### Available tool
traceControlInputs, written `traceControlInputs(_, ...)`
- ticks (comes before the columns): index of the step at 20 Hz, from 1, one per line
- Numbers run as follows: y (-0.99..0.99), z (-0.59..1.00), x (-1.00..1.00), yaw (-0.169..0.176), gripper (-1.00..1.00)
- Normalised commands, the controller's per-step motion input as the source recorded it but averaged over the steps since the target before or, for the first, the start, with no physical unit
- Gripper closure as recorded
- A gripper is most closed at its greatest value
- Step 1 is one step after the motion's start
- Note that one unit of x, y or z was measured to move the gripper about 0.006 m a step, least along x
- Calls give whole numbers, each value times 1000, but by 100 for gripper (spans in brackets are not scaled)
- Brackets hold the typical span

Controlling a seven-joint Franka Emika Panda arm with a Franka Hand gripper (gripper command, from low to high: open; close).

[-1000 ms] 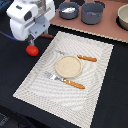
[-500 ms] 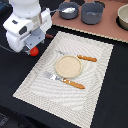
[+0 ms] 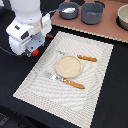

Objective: Place the fish, sausage, and tomato into the frying pan.

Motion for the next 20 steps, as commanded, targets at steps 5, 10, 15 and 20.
traceControlInputs(5, 1, -349, -361, 0, -100)
traceControlInputs(10, 40, -296, -365, 0, 100)
traceControlInputs(15, 87, -220, -303, 0, 100)
traceControlInputs(20, 142, -197, -241, 0, 100)
